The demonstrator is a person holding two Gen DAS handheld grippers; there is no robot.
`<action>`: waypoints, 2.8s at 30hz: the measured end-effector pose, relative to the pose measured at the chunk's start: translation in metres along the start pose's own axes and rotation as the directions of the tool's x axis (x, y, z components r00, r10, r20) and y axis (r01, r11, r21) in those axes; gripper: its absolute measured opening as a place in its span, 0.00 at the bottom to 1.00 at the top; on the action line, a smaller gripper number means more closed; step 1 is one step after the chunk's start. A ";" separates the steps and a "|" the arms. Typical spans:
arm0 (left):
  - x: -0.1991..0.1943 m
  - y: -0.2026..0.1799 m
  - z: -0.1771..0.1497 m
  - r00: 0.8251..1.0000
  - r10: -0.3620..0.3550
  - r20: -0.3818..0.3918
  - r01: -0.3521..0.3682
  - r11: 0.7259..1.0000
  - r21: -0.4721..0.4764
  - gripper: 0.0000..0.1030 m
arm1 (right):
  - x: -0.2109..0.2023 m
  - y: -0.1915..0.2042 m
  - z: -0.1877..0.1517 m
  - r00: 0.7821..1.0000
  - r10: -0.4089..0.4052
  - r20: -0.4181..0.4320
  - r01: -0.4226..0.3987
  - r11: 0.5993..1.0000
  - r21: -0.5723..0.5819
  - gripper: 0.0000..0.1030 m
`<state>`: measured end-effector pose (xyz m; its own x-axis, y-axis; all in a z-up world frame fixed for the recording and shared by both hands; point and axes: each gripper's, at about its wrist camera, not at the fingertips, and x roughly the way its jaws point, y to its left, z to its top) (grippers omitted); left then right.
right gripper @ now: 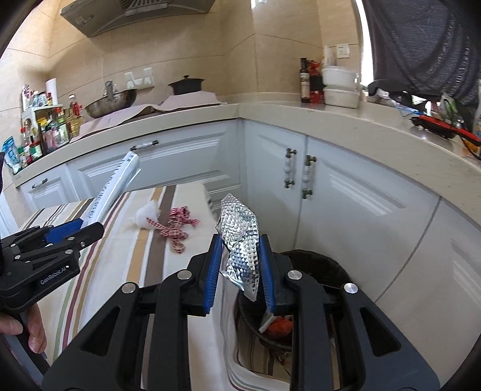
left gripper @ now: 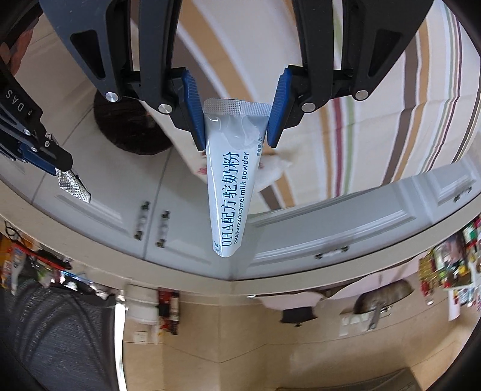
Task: Collect trash
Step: 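Carry both items over the black bin and open both tools to drop them, then move both open tools back over the tissue and ribbon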
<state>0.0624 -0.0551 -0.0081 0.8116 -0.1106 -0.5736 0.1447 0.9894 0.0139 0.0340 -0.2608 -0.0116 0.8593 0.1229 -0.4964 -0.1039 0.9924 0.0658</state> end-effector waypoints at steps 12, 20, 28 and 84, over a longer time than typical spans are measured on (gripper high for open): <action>0.014 -0.051 0.010 0.996 -0.089 0.004 0.088 0.992 0.090 0.40 | -0.015 -0.050 -0.004 0.994 -0.106 0.021 0.104 0.992 0.074 0.24; 0.032 -0.082 0.013 0.992 -0.125 -0.001 0.124 0.982 0.141 0.40 | -0.008 -0.082 -0.004 0.987 -0.159 0.024 0.155 0.981 0.116 0.24; 0.064 -0.110 0.016 0.991 -0.133 -0.034 0.137 0.974 0.181 0.40 | 0.019 -0.104 -0.007 0.986 -0.166 0.016 0.162 0.977 0.136 0.24; 0.077 -0.019 0.024 0.996 0.041 -0.075 -0.037 0.998 0.055 0.67 | 0.082 -0.055 0.015 0.999 -0.051 0.016 0.049 0.994 0.100 0.48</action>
<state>0.1357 -0.0847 -0.0331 0.7723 -0.0626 -0.6322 0.1457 0.9861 0.0804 0.1178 -0.3057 -0.0429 0.8715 0.0717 -0.4851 -0.0107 0.9918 0.1273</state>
